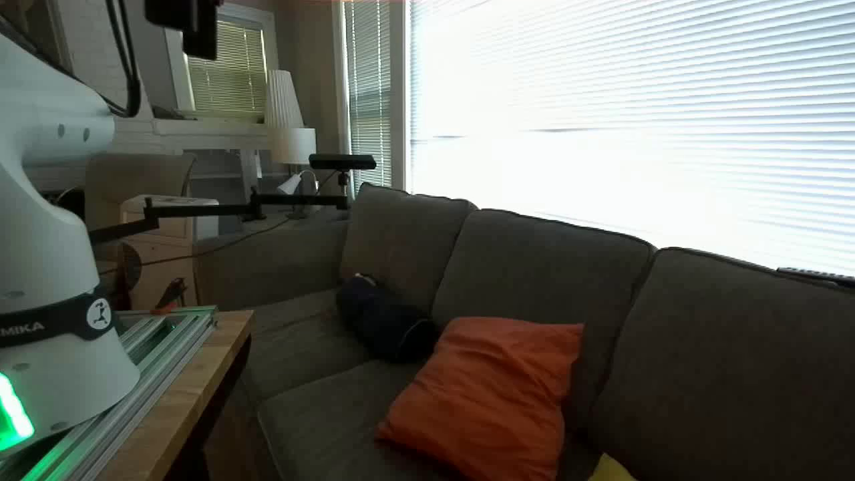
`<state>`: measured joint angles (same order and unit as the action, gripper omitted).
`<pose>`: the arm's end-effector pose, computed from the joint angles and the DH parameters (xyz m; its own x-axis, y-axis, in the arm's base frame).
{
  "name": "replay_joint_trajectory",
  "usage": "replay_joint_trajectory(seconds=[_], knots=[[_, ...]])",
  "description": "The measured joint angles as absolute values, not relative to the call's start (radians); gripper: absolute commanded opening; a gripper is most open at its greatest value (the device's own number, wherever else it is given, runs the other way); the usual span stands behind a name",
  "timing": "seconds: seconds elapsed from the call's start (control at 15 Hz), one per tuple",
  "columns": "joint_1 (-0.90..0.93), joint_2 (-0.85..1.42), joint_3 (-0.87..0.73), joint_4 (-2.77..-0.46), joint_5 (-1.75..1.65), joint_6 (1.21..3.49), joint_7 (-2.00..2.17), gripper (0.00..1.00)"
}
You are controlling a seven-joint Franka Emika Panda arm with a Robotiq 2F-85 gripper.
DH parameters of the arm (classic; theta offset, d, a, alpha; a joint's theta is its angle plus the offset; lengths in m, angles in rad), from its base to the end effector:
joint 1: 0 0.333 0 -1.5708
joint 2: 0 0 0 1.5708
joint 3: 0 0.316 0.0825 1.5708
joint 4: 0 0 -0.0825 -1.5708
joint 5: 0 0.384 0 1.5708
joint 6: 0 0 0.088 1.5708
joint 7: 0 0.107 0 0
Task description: Move the orange pillow to the left.
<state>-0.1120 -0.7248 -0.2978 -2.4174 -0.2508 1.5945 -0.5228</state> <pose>0.2854 -0.1701 0.5314 0.9682 0.2149 -0.1279 0.2150 -0.9765 -0.0131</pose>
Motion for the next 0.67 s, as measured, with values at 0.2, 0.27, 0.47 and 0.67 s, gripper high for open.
replay_joint_trajectory(seconds=[0.2, 0.27, 0.47, 0.67], knots=[[-0.112, -0.725, -0.298, -2.417, -0.251, 1.594, -0.523, 1.00], [-0.112, -0.725, -0.298, -2.417, -0.251, 1.594, -0.523, 1.00], [-0.111, -0.725, -0.298, -2.417, -0.251, 1.595, -0.523, 1.00], [-0.111, -0.678, -0.315, -2.417, -0.230, 1.659, -0.456, 1.00]])
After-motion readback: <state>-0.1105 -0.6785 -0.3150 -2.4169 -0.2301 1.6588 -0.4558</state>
